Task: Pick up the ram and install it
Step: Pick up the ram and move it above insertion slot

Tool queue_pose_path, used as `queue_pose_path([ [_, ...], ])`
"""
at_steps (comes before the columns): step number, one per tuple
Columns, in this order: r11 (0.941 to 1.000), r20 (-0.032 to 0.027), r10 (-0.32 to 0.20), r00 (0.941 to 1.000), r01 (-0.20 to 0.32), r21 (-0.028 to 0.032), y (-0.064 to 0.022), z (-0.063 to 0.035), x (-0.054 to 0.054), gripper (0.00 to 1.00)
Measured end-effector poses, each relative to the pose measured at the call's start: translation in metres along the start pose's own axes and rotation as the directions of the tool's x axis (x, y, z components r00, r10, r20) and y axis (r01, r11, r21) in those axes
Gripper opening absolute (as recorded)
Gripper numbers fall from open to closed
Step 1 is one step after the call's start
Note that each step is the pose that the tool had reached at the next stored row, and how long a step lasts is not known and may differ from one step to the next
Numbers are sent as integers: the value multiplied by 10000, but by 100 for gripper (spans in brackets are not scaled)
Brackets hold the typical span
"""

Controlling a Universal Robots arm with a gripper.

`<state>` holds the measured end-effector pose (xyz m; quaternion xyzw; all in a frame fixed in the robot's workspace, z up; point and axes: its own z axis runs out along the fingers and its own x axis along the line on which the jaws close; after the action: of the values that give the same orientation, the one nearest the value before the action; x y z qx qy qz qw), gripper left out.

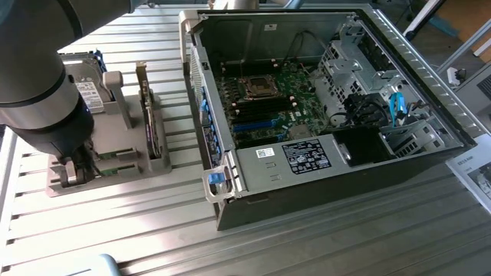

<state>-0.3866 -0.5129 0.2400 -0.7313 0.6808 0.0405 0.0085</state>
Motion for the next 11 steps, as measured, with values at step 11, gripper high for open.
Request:
queue_pose_path([
  [11,9997,14,-235,9997,235,-15,-14,356,45,36],
])
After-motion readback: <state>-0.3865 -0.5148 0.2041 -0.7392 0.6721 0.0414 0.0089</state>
